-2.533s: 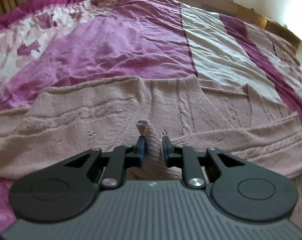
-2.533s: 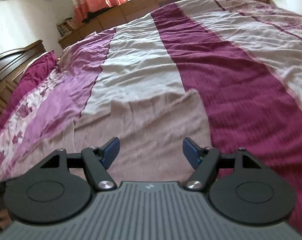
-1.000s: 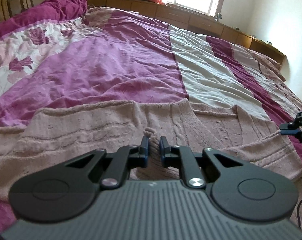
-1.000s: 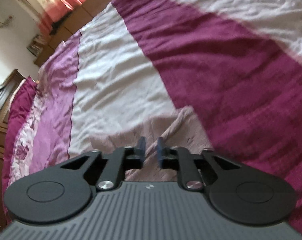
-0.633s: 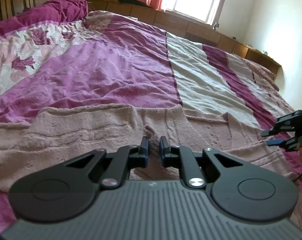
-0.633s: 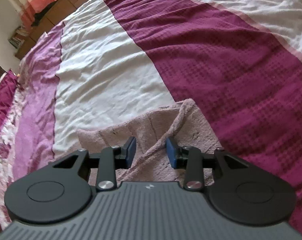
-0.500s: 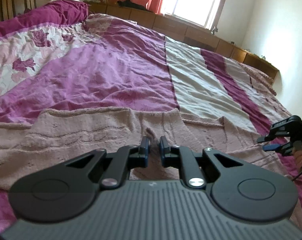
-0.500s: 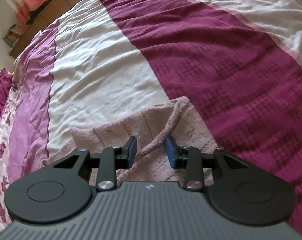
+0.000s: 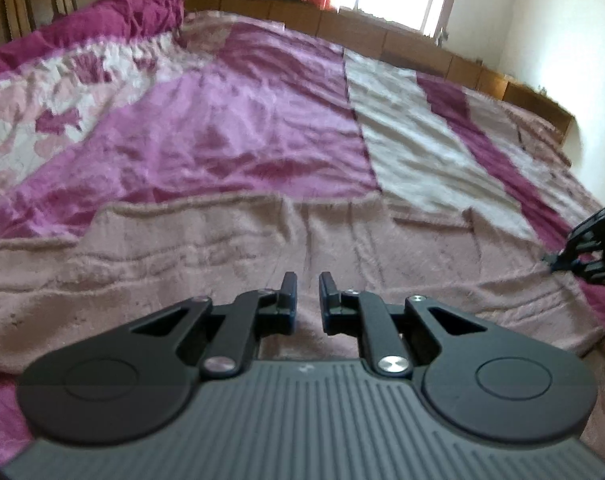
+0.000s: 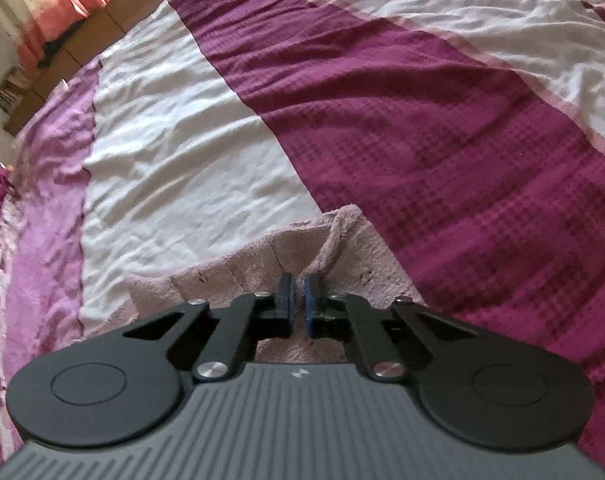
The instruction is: Fold small clothes
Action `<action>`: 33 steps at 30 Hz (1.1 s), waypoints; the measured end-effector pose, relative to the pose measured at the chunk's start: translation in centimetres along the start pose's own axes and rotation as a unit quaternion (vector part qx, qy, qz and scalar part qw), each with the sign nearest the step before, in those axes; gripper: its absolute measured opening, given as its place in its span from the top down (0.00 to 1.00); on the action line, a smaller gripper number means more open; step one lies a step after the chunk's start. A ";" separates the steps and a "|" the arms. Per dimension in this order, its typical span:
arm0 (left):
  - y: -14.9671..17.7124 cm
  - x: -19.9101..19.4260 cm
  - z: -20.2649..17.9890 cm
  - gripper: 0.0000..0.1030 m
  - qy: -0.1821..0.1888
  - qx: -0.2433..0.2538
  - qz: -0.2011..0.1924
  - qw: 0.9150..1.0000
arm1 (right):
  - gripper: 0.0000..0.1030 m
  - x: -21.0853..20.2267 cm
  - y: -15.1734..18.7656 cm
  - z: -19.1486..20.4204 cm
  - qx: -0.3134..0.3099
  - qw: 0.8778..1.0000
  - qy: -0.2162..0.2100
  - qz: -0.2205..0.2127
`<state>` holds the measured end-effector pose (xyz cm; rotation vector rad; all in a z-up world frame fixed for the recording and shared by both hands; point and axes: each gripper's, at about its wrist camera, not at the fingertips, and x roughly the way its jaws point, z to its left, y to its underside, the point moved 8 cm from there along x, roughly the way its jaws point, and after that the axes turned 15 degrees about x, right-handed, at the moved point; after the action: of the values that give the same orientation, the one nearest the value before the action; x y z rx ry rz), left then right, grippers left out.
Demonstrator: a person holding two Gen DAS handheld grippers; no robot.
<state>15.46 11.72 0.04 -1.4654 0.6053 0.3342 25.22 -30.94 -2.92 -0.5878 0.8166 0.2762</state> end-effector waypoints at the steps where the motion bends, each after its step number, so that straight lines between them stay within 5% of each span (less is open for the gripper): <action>1: 0.2 0.4 0.1 0.81 0.002 -0.002 0.009 1.000 | 0.96 -0.1 0.0 -0.2 0.005 1.000 -0.009 -0.002; 7: 1.4 2.0 -0.2 0.69 0.001 0.006 0.040 0.999 | 0.96 -1.0 -0.1 -1.0 0.030 0.998 -0.055 -0.007; 15: 1.7 3.4 -1.8 0.73 -0.040 0.080 0.078 0.993 | 0.96 -1.9 -0.1 -1.0 0.018 0.996 -0.088 -0.022; 16: 1.5 3.4 -2.3 0.87 -0.040 0.095 0.076 0.992 | 0.96 -2.0 -0.1 -1.0 0.018 0.995 -0.091 -0.024; 23: -1.7 1.3 -2.8 0.88 -0.044 0.090 -0.007 0.995 | 0.97 -3.3 -0.9 -1.2 0.016 0.992 -0.110 -0.059; 30: -1.0 4.2 -1.9 0.85 -0.090 0.084 0.014 0.992 | 1.00 -2.5 -1.9 -1.5 0.002 0.990 -0.089 -0.110; 33: -0.2 5.0 -1.5 0.83 -0.077 0.075 0.038 0.993 | 0.99 -1.2 -1.6 -1.9 0.007 0.992 -0.100 -0.070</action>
<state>19.33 9.51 -2.59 -1.2621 0.5499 0.4483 23.97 -33.36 -2.46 -0.5911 0.5797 0.1968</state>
